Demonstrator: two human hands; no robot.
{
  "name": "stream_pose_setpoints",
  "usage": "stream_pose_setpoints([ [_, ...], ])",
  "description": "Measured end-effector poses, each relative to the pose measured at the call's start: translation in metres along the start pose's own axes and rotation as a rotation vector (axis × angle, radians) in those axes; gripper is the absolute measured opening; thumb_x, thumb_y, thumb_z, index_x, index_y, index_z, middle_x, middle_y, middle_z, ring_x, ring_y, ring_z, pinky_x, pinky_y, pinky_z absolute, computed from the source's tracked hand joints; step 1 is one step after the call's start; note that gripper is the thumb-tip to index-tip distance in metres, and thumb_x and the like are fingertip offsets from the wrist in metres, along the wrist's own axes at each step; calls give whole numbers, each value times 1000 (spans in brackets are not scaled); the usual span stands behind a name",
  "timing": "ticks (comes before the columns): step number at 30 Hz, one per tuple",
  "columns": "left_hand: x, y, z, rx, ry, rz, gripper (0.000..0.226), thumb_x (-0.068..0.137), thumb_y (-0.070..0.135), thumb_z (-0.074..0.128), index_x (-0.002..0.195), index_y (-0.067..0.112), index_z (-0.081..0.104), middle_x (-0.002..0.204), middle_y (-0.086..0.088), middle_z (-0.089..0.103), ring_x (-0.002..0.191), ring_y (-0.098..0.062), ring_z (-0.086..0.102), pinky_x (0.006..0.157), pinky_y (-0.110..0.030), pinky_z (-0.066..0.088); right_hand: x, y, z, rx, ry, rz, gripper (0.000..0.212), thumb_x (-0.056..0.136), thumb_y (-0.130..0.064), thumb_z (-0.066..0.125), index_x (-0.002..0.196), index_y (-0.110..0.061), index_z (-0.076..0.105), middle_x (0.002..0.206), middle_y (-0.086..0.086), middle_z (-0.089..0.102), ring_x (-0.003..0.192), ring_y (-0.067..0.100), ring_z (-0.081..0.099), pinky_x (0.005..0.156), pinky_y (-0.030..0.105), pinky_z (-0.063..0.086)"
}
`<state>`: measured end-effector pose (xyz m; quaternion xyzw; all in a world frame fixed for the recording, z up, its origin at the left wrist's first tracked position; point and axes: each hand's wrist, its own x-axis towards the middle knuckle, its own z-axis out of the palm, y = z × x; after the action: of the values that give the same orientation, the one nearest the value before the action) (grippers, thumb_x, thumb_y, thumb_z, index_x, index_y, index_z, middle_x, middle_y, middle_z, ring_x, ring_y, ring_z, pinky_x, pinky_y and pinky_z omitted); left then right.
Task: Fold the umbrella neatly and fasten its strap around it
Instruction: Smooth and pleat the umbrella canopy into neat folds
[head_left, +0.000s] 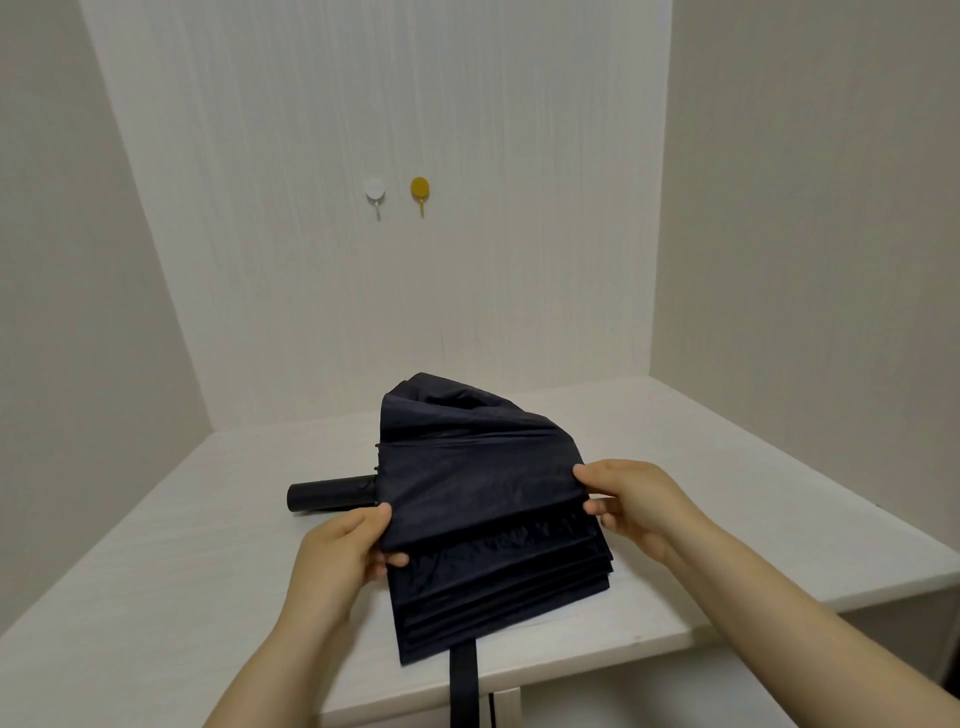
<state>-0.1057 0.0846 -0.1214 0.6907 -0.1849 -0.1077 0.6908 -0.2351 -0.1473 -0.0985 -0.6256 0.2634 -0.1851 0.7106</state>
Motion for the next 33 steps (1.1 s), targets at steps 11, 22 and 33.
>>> stream_pose_setpoints([
  [11,-12,-14,-5,-32,-47,-47,28,86,16,58,75,-7,71,87,-27,70,75,-28,57,67,-37,38,-2,8,-1,47,18,-2,12,87,-6,55,81,-2,64,81,13,67,67,20,66,54,21,54],
  [22,-22,-14,-6,183,-58,41,40,87,14,59,47,10,59,52,-6,48,49,-12,40,52,-22,34,3,18,-12,-165,-20,52,16,83,-1,60,99,-4,63,69,6,61,56,12,55,44,18,45],
  [33,-19,-17,-10,393,-39,78,40,87,20,59,54,-1,55,54,-9,46,53,-16,38,58,-29,28,1,16,-12,-270,-122,45,32,81,-11,67,53,-12,52,41,-5,47,38,10,37,42,21,33],
])
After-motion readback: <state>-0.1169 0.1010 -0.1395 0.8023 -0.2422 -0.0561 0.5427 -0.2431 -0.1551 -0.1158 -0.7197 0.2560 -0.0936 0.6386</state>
